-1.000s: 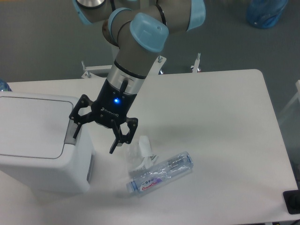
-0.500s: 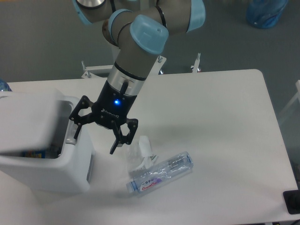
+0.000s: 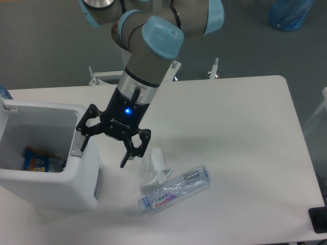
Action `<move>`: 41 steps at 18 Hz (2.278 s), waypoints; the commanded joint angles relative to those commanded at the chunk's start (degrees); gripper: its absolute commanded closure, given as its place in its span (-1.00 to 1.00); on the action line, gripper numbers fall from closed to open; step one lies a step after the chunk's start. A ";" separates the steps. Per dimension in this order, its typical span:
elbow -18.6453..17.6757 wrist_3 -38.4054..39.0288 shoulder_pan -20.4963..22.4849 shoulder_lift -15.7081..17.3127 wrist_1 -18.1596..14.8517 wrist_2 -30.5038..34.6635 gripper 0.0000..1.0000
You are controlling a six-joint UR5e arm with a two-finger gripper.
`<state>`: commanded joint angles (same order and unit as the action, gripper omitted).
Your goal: Open the trash can
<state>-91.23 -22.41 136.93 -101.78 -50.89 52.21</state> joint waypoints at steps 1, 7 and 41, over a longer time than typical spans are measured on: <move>0.44 0.00 0.88 0.09 0.09 0.00 -1.00; 3.87 -1.40 6.59 -0.79 0.17 0.00 -1.00; 3.78 -56.51 20.04 -13.01 -0.09 31.29 -1.00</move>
